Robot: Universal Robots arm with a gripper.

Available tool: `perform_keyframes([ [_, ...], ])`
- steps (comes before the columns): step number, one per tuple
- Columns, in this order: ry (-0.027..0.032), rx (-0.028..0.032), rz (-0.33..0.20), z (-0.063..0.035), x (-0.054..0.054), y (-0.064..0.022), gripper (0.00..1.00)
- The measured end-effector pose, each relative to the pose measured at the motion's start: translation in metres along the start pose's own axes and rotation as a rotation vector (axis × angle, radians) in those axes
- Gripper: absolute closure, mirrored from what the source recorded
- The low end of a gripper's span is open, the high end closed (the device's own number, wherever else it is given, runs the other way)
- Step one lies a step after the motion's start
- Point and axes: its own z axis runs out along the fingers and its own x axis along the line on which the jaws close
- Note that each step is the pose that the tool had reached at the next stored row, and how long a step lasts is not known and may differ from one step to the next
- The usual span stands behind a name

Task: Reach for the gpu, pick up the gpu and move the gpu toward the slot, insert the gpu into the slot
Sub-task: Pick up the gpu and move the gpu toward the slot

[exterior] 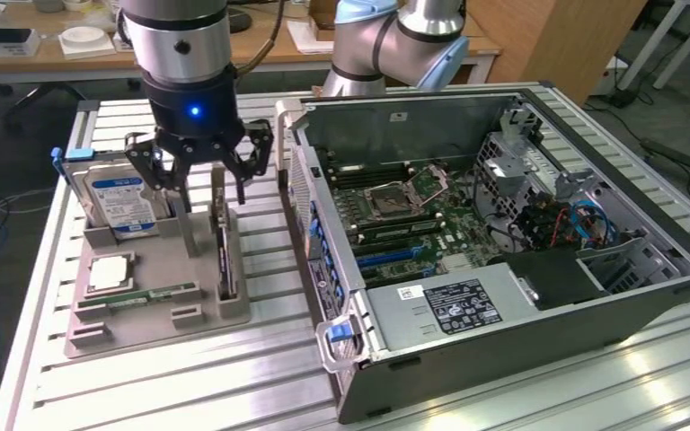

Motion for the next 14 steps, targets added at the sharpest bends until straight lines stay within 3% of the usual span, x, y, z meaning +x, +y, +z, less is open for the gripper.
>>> perform_keyframes([
  [14, -0.0003, 0.0002, 0.009, 0.0254, 0.000, -0.0017, 0.35],
])
